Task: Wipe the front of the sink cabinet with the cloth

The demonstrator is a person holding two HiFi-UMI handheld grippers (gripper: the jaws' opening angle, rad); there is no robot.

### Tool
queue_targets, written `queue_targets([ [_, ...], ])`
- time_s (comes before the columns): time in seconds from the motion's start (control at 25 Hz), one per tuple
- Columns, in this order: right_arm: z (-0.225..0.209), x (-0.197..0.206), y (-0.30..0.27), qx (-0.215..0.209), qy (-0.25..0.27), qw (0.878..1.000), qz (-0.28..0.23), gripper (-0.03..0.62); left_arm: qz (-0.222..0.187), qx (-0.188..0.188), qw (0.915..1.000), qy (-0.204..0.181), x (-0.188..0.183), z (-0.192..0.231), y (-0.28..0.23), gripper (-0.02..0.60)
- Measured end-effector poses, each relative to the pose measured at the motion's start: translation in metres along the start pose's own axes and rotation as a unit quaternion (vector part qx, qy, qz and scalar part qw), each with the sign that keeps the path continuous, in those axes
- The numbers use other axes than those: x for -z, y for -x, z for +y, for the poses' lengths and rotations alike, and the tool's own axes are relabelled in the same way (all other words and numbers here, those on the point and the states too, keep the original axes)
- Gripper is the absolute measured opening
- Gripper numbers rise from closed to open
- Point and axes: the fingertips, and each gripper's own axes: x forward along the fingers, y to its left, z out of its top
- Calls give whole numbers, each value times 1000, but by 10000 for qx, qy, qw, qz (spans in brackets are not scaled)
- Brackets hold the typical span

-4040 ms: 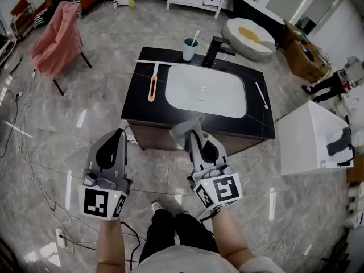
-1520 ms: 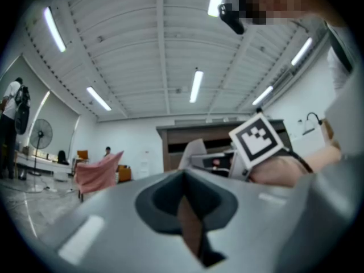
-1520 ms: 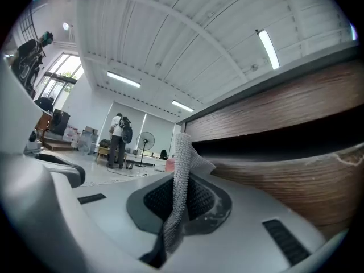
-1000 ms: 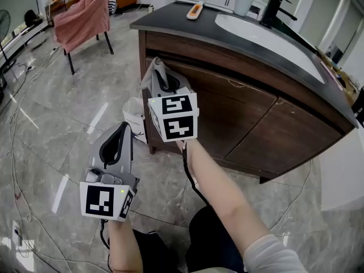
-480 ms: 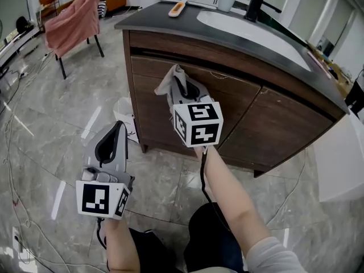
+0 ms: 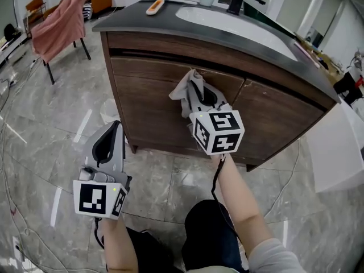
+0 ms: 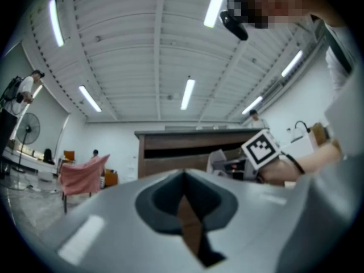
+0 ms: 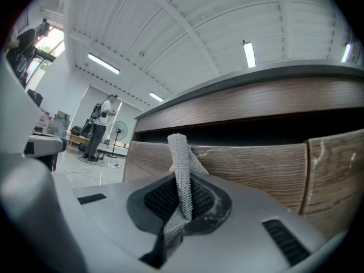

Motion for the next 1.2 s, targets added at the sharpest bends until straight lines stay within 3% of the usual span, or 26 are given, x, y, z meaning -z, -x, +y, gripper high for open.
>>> queue_targets([
  [0.84, -95, 9, 70, 782, -14, 9969, -12, 6, 13, 200, 9997, 138, 7, -17, -14, 5],
  [1.2, -94, 32, 73, 941, -10, 9956, 4, 6, 19, 205, 9997, 134, 6, -19, -12, 5],
])
